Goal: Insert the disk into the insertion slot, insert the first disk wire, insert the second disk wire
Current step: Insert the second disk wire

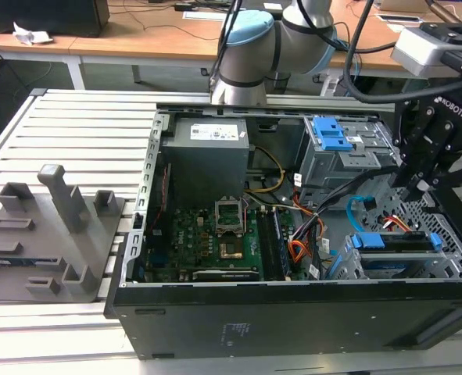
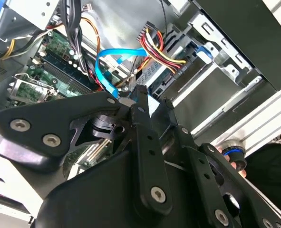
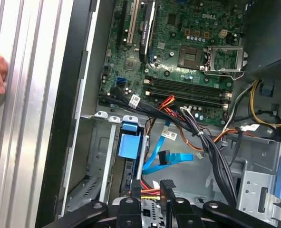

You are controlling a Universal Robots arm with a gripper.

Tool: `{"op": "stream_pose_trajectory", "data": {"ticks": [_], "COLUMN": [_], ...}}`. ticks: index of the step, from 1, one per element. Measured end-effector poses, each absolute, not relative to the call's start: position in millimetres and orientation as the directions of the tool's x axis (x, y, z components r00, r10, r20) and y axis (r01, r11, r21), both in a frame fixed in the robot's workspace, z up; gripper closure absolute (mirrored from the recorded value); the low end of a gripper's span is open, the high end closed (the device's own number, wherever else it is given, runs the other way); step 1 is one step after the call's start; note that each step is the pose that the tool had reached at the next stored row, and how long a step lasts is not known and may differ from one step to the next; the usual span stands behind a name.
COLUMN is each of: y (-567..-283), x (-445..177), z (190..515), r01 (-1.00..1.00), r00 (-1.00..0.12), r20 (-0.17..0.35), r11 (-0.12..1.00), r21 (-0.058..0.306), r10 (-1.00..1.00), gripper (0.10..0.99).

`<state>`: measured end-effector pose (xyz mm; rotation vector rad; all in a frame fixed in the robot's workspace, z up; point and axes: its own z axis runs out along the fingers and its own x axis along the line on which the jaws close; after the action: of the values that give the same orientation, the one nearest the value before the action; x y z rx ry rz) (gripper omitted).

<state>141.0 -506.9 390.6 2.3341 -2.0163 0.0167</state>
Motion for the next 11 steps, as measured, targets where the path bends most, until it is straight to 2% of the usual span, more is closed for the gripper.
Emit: {"op": "stream_pose_trajectory", "data": {"ticks": [8,11], "y": [-502.1,-502.1], "x": [139.5,139.4], "z": [390.6,390.5], "r01": [-0.986,-0.976], "r00": [0.162,0.218], "r20": [0.045,0.045], "r11": [-0.16,-0.216], "r21": [0.036,0.036], "r10": [-0.986,-0.975], "gripper": [0.784,0.784]}}
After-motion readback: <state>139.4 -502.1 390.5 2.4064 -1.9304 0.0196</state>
